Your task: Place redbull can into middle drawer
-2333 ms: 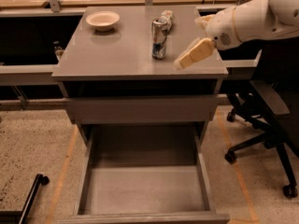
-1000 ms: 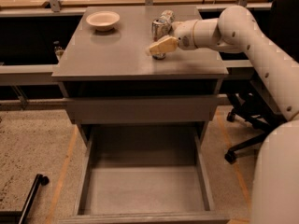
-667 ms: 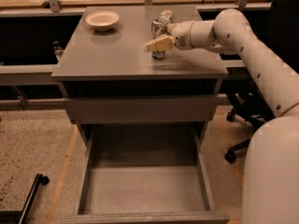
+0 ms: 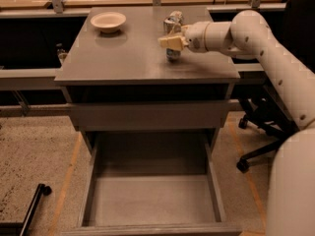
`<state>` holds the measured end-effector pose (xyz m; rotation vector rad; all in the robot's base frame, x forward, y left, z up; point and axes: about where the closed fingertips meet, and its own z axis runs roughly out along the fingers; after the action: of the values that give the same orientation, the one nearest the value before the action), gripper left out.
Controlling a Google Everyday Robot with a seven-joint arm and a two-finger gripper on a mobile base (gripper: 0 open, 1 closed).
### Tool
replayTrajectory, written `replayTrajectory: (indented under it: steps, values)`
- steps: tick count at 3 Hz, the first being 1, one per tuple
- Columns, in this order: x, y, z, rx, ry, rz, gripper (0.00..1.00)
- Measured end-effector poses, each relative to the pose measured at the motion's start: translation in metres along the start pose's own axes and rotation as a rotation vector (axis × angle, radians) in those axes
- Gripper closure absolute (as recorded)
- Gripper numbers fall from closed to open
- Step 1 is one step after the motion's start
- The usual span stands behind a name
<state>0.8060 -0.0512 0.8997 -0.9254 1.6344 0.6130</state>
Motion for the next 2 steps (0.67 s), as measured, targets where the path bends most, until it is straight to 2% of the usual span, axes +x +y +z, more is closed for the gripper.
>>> replayTrajectory:
  steps: [1, 2]
  values:
    - [0.002, 0.042, -0.035, -0.04, 0.084, -0.047, 0.88]
    - [-0.003, 0.092, -0.08, -0.134, 0.157, -0.115, 1.0]
